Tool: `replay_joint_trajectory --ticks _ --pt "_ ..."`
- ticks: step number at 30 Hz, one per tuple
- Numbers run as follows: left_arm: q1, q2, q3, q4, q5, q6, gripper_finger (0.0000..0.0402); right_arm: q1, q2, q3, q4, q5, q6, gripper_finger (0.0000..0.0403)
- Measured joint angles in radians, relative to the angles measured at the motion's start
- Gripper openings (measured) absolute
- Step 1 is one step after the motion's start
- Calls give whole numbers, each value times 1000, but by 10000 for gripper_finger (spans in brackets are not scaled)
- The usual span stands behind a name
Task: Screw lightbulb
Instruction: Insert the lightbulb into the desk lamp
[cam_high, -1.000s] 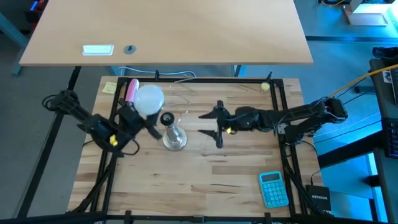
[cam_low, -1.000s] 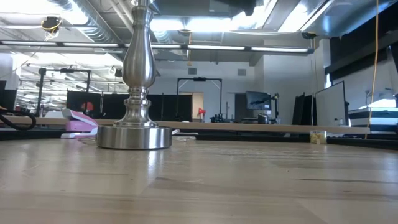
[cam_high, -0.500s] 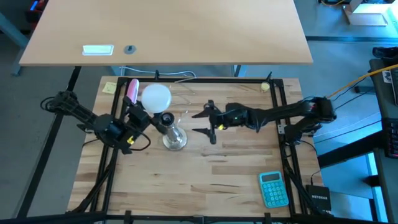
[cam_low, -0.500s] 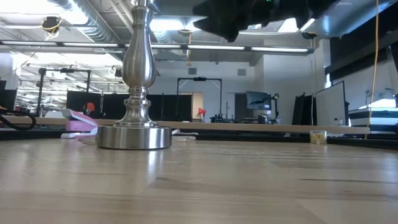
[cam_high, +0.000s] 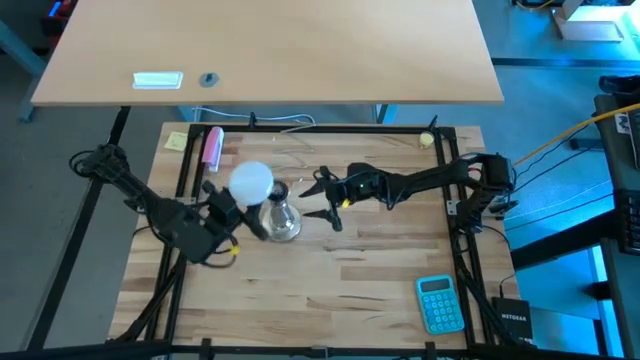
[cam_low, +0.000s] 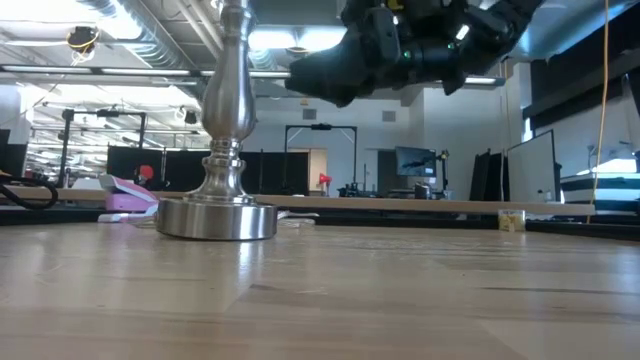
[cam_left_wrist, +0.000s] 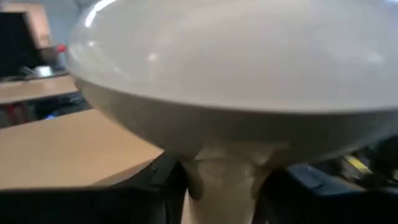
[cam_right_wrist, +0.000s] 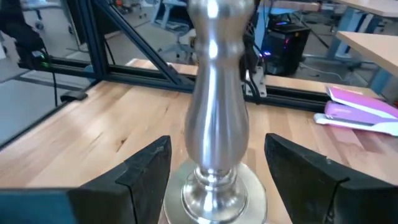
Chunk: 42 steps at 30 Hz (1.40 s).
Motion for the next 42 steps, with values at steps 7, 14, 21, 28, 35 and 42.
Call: replay_joint_trajectory --ticks 7,14,21,28,35,42 --pt "9 -24 -2 -191 -7 -173 153 -11 0 19 -10 27 15 260" --pt "9 -58 17 -158 -3 -26 147 -9 0 27 -12 51 145 260" --pt "-54 -61 36 -51 -2 92 154 -10 0 27 2 268 134 260" --pt "-12 -58 63 83 -2 219 151 -10 -13 27 0 272 104 260" --pt "46 -58 87 231 87 368 150 5 25 27 -38 51 40 260" --pt "110 -58 87 215 149 366 157 2 96 55 49 31 51 274"
